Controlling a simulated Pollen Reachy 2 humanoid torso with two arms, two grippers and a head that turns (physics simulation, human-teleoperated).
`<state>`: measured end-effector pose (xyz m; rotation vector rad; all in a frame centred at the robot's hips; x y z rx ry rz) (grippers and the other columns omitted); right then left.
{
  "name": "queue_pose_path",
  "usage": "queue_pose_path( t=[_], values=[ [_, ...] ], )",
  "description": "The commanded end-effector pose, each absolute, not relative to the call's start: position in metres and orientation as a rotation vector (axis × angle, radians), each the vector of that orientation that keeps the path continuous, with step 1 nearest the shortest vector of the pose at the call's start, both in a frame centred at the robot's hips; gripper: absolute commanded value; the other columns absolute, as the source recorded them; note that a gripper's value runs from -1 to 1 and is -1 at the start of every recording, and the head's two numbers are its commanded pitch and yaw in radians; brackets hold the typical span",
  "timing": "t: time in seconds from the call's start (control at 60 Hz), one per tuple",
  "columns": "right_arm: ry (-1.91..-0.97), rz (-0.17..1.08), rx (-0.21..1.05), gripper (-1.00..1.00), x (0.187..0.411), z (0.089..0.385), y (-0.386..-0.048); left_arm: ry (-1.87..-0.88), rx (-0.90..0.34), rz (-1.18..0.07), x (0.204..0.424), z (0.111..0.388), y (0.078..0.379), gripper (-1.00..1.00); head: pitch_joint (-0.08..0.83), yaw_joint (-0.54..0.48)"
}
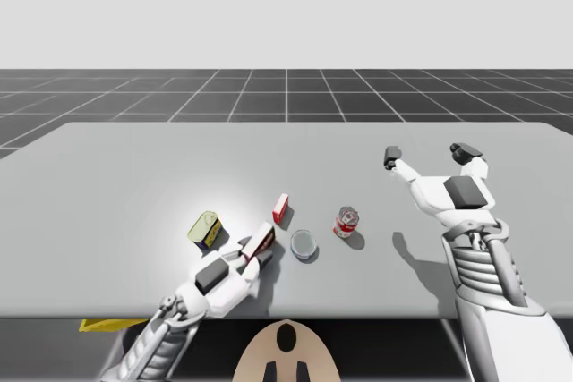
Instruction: Grasp the pudding box and hold it up.
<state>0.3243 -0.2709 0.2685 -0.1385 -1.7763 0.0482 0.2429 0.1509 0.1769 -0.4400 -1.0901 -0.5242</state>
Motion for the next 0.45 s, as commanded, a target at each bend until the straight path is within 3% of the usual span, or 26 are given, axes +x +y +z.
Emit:
queue_pose_path(
  t=[0.017,0.45],
  values=[
    [-1.77,0.038,-0.13,-1.0,0.325,0.269,-0.272,-1.144,-0.423,-0.532,0.246,0.218,0.158,1.0,0.329,0.12],
    [-1.779,0.037,-0.145,-1.0,0.326,0.269,-0.275,-1.445,-0.369,-0.528,0.24,0.355,0.186,1.0,0.3,0.12]
  ],
)
